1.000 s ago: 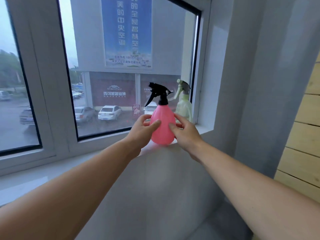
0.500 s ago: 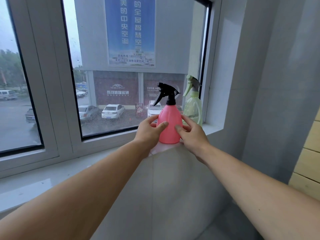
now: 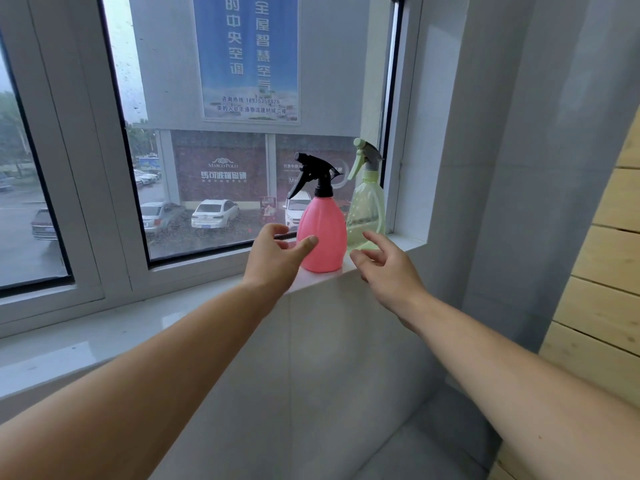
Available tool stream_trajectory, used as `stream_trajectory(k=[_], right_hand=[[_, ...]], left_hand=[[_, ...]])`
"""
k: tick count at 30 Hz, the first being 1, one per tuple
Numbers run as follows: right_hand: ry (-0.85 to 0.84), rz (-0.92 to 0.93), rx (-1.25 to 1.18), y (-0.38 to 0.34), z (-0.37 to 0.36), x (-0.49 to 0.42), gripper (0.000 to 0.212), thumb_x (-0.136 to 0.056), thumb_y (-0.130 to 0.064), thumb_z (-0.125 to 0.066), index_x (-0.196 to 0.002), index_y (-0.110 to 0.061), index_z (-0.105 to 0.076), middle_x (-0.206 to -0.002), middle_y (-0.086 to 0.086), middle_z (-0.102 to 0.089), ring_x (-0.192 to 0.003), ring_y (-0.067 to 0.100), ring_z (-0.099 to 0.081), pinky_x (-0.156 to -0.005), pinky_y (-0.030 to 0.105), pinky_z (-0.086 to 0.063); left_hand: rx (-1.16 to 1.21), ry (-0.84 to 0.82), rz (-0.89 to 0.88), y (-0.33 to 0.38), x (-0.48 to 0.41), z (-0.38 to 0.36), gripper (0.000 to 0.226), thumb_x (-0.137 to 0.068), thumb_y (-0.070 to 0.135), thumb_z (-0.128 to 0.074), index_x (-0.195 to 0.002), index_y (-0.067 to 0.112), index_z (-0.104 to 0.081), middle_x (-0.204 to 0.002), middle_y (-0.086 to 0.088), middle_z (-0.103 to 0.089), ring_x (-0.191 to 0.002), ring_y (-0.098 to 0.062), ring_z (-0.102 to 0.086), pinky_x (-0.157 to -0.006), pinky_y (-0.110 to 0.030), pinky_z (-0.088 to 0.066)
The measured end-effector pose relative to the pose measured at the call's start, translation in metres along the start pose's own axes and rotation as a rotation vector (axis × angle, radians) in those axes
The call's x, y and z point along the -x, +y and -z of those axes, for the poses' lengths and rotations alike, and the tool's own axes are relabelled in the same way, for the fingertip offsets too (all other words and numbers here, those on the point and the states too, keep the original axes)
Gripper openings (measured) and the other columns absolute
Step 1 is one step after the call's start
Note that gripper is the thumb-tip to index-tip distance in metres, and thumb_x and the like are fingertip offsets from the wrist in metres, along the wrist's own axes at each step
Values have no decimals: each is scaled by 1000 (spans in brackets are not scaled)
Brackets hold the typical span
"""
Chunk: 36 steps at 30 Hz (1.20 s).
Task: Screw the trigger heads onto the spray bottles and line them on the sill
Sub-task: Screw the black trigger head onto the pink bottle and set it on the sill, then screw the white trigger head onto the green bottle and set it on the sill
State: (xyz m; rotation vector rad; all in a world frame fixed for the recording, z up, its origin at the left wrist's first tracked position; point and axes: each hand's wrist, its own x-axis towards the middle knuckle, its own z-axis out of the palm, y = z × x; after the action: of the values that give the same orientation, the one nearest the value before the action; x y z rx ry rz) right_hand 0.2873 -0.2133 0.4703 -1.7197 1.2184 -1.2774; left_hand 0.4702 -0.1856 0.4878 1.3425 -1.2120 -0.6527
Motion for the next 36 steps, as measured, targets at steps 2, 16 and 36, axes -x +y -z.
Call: stream_trajectory(k=[2,16,36], right_hand=[[9,-30,-4,7,12,19,53,-91,-39,-63,-141,-32,-48,-121,-1,-66,-111,16,-64,-98,41,-53],[63,-474,174,153,122,193,33,-92,-27,-65,-121,-11,-62,-93,11,-70,-84,25,-70,-83,45,-57],[-16,-939,270,474,68,266,45,-85,-39,-70,-121,-12,-66,-118,12,-65,-105,25,-63,-86,29,-47]], left_hand=[[-6,9,-19,2,21,-3,55,-88,41,-79,-131,17,-54,-112,-5,-67,-99,-23,-66,-86,-38,-54],[-216,-636,282,-124,152,-134,33,-94,37,-72,-112,10,-65,-94,-5,-68,-96,-27,-71,-92,-46,-59],[-619,-816,721,-401,253,-287,84,-90,41,-75,-153,4,-33,-155,-21,-43,-142,-35,-46,-115,-39,-42]])
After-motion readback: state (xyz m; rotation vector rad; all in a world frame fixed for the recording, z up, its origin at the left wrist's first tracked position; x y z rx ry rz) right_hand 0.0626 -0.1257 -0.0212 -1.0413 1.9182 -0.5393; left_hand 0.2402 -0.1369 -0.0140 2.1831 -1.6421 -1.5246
